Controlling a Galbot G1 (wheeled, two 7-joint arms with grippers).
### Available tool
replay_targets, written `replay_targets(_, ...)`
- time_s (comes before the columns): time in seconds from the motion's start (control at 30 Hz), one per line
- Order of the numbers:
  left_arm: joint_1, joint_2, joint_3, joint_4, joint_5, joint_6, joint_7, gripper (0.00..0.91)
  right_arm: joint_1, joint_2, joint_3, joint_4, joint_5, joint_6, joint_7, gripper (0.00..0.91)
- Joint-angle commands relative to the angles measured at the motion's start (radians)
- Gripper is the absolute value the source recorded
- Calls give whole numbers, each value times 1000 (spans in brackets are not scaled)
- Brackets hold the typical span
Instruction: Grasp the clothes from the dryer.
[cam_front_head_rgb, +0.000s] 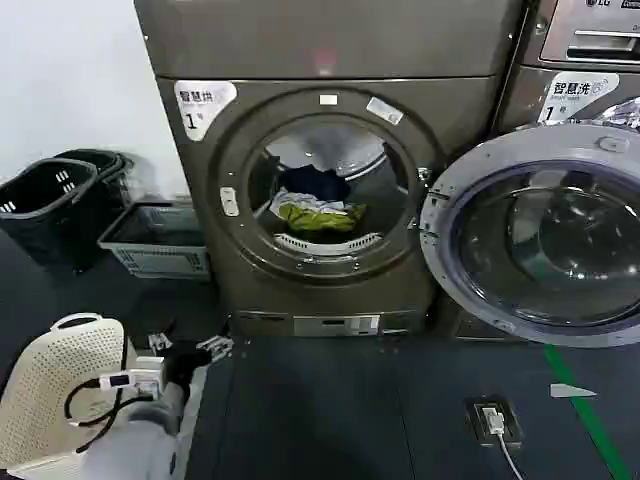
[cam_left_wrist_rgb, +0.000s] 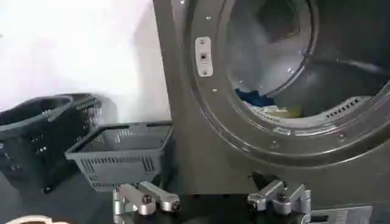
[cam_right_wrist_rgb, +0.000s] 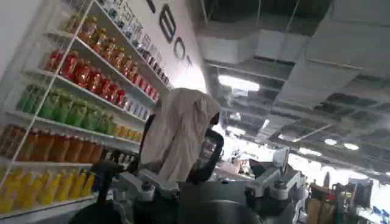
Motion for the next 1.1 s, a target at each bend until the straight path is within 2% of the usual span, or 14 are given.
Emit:
replay_targets(0.03, 2, 0, 0, -1, 1, 49, 1, 907, 1, 4, -7, 7, 1, -3, 7, 907)
replay_targets(0.07, 2, 1, -1, -1, 3, 49, 1, 907, 0, 2, -12, 4, 22, -1, 32, 907)
replay_targets(0.1, 4, 1, 0, -2, 4, 49, 1, 907, 0, -3, -17, -11, 40, 32, 45, 907)
replay_targets(0.17, 6, 1, 1, -4, 3, 49, 1, 907, -1, -8, -24, -39, 41, 85, 51, 907)
replay_targets(1.1, 14, 2, 6, -7, -18, 49, 1, 907, -1, -4, -19, -59, 100, 93, 55, 907)
